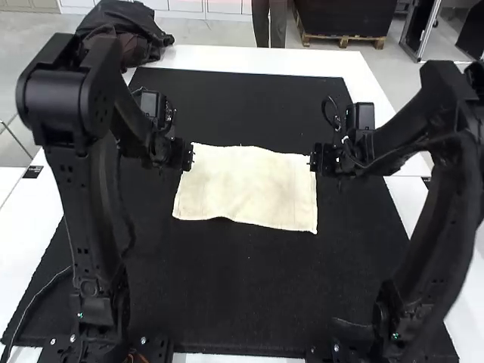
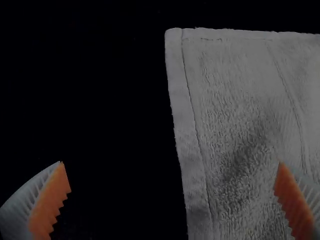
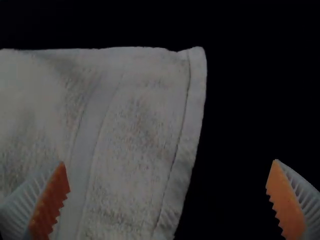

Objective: Fold the towel.

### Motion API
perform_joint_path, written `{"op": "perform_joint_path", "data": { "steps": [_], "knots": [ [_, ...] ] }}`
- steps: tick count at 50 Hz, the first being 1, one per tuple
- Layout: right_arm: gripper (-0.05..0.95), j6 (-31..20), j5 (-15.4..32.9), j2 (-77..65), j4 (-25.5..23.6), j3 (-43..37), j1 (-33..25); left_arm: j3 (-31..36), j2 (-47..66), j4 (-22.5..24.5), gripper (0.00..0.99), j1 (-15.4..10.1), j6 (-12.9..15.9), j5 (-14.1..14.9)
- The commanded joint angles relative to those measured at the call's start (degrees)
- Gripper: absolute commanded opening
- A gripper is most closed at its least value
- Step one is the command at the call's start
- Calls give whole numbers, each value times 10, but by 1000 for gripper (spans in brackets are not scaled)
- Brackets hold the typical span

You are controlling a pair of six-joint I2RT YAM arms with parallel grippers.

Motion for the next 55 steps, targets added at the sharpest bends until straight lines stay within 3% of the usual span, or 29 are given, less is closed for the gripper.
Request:
{"op": "perform_joint_path", "data": {
  "steps": [1,25,55],
  "knots": [
    [910,5,7,23,5,31,8,28,15,0,959,-3,17,7],
    [910,15,1,109,10,78,8,89,83,-3,957,-21,22,7],
    [910,14,1,169,10,118,21,119,128,5,957,-18,23,6]
  ]
}}
